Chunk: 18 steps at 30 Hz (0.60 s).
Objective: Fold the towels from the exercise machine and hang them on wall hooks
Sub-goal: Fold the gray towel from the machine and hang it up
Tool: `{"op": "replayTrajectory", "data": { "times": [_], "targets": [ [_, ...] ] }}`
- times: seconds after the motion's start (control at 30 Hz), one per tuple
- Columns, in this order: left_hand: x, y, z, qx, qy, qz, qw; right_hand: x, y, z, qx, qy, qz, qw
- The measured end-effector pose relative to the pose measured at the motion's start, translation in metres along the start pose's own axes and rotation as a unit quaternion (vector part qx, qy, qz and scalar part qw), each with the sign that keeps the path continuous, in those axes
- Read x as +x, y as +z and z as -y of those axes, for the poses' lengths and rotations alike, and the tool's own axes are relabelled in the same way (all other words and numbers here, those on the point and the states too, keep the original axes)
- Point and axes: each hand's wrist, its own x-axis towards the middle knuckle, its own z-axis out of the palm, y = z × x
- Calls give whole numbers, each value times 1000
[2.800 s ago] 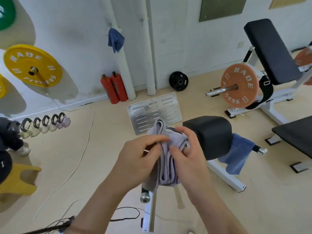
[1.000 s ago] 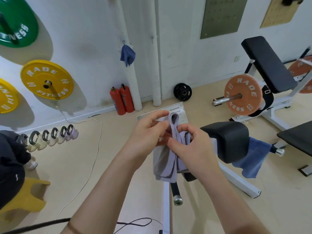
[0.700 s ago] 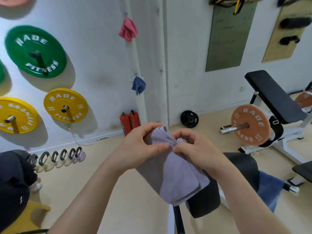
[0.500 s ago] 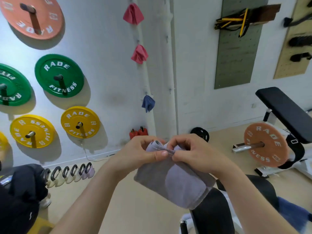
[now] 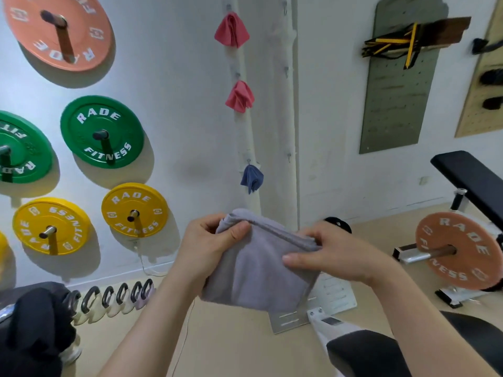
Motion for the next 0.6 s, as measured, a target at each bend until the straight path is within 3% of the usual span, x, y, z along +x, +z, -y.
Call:
{"op": "replayTrajectory", "data": {
  "times": [0.1, 0.17, 0.33, 0.43, 0.5, 0.6],
  "targets": [
    [29, -43, 26, -57, -7, -61, 997, 49, 23, 20, 189, -51, -145, 970],
    [44, -66, 40, -50, -6, -76, 996, 78, 39, 28, 207, -62, -212, 953],
    [74, -117, 60, 38, 18, -40, 998, 132, 64, 40, 179, -81, -266, 944],
    [98, -137, 63, 150, 70, -10, 986, 158, 63, 39, 90, -107, -275, 951],
    [116, -137, 59, 230, 122, 54, 964, 175, 62, 37, 11, -113, -272, 955],
    [142, -120, 56, 272, 133, 161, 939, 203, 58, 32, -48, -124, -261, 956]
  ]
}}
